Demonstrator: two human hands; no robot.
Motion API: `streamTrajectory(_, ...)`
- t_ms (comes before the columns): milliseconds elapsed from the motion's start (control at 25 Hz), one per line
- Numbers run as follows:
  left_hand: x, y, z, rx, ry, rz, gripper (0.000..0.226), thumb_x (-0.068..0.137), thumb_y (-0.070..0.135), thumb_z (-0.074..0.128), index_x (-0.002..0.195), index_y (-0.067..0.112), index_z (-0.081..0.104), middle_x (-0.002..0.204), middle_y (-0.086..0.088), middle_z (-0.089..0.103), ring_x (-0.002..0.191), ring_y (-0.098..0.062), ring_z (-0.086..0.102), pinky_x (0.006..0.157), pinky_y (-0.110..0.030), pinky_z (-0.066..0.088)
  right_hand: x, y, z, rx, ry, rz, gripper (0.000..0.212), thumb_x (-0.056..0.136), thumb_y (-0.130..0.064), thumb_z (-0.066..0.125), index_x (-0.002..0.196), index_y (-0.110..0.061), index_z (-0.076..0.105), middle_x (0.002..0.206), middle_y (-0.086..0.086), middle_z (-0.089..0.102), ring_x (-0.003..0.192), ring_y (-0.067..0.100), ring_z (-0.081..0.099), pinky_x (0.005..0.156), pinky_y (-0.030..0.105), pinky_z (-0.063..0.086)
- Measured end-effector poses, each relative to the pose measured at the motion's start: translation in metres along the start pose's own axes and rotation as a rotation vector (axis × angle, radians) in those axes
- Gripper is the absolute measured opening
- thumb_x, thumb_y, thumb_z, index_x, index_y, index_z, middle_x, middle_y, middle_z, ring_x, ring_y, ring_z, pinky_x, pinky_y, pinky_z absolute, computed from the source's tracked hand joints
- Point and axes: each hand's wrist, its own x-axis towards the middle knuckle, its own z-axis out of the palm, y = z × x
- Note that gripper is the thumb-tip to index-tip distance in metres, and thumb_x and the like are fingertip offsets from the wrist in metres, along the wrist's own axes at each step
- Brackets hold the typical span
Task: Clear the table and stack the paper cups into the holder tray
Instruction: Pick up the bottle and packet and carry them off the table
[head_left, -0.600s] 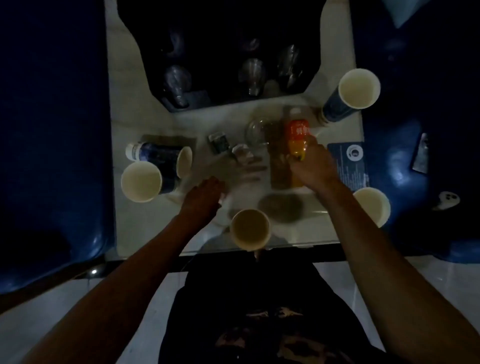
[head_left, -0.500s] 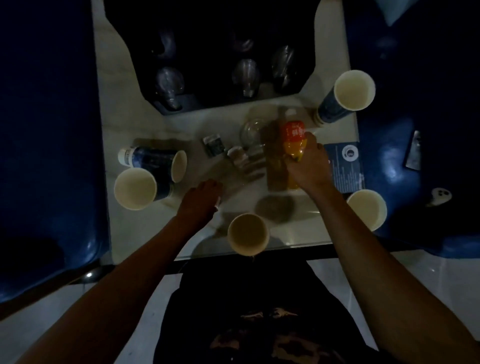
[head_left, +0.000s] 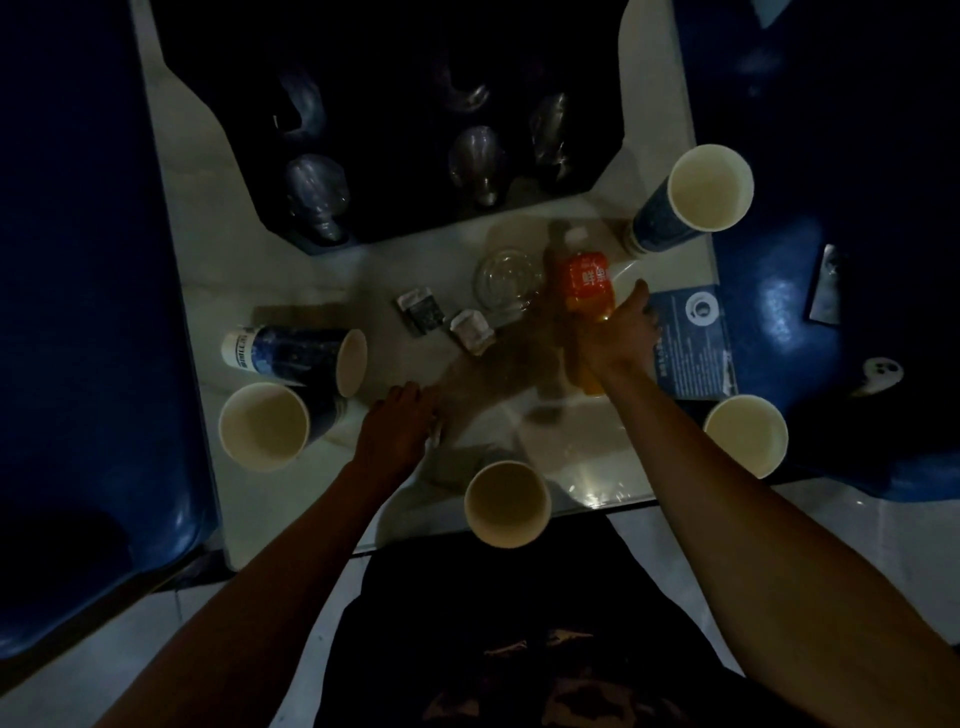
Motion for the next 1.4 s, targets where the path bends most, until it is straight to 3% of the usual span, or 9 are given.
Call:
streamTrajectory(280,-0.006,-0.002,0.009,-0.162,-0.102,-0.149,0.043,0.089,0.03,0.062,0.129,0.019,0.052,0.116,-0.008,0.057,0.111,-0.027,0.053,0.085,-0.038,0.049,0.011,0.001,0.012,-0.004,-0.022,0.0,0.083,0.081,-0.037,0.072,0.148,-0.016,0.028,0.135,0.017,0.053,0.122,0.038,0.053,0.101,0.054,0.043)
streamTrajectory(440,-0.012,0.001,0.014,-0.259,-0.055,-0.208,0.023,0.089,0.038,0.061,0.104,0.02,0.06,0.101,-0.002,0.056,0.097,-0.022,0.056,0.076,-0.036,0.049,0.002,0.014,0.018,-0.025,-0.091,-0.042,0.067,0.081,-0.036,0.073,0.135,-0.014,0.039,0.126,0.014,0.056,0.114,0.034,0.058,0.094,0.049,0.047)
streamTrajectory(600,-0.001,0.009,0.001,-0.698,-0.026,-0.361,0.022,0.088,0.041,0.062,0.079,0.022,0.064,0.078,0.003,0.065,0.076,-0.013,0.064,0.072,-0.035,0.054,-0.012,0.031,0.025,0.03,-0.102,-0.018,0.068,0.082,-0.037,0.071,0.136,-0.015,0.037,0.133,0.014,0.052,0.12,0.034,0.053,0.101,0.054,0.045)
streamTrajectory(680,0.007,0.018,-0.013,-1.033,-0.026,-0.498,0.013,0.089,0.029,0.064,0.083,0.021,0.071,0.087,-0.004,0.072,0.086,-0.02,0.069,0.086,-0.042,0.057,-0.021,0.041,0.028,0.025,-0.111,-0.02,0.07,0.083,-0.041,0.069,0.139,-0.016,0.034,0.136,0.015,0.048,0.125,0.036,0.049,0.103,0.056,0.042)
streamTrajectory(840,0.035,0.043,-0.041,-1.493,0.055,-0.723,0.006,0.089,0.013,0.065,0.092,0.017,0.069,0.097,-0.008,0.071,0.098,-0.028,0.069,0.09,-0.044,0.056,-0.036,0.056,0.03,0.06,-0.112,0.046,0.074,0.082,-0.04,0.07,0.141,-0.016,0.033,0.137,0.018,0.046,0.126,0.039,0.047,0.102,0.059,0.043)
streamTrajectory(960,0.061,0.059,-0.052,-1.698,0.109,-0.824,0.031,0.087,0.01,0.067,0.117,0.009,0.062,0.11,-0.011,0.068,0.092,-0.025,0.068,0.08,-0.04,0.057,-0.052,0.065,0.031,0.142,-0.154,0.065,0.068,0.079,-0.036,0.064,0.138,-0.02,0.033,0.135,0.016,0.048,0.123,0.039,0.05,0.099,0.06,0.045)
streamTrajectory(1120,0.082,0.077,-0.059,-1.702,0.208,-0.922,0.04,0.082,0.006,0.073,0.12,0.006,0.061,0.118,-0.017,0.067,0.088,-0.026,0.068,0.074,-0.039,0.058,-0.058,0.079,0.041,0.192,-0.17,0.068,0.071,0.072,-0.035,0.062,0.135,-0.032,0.031,0.131,0.01,0.051,0.122,0.035,0.05,0.098,0.059,0.046)
streamTrajectory(1280,0.088,0.089,-0.06,-1.541,0.147,-0.952,0.033,0.084,0.018,0.071,0.111,0.0,0.063,0.125,-0.024,0.063,0.113,-0.039,0.063,0.098,-0.051,0.051,-0.06,0.086,0.043,0.185,-0.188,0.041,0.075,0.073,-0.032,0.063,0.14,-0.028,0.029,0.133,0.011,0.05,0.127,0.036,0.045,0.104,0.06,0.041)
streamTrajectory(1400,0.087,0.097,-0.06,-1.402,0.133,-0.925,0.038,0.087,0.025,0.066,0.116,0.0,0.063,0.126,-0.025,0.062,0.118,-0.043,0.058,0.099,-0.051,0.049,-0.067,0.087,0.042,0.18,-0.193,0.013,0.072,0.075,-0.025,0.062,0.139,-0.023,0.03,0.13,0.013,0.051,0.125,0.036,0.045,0.104,0.059,0.04)
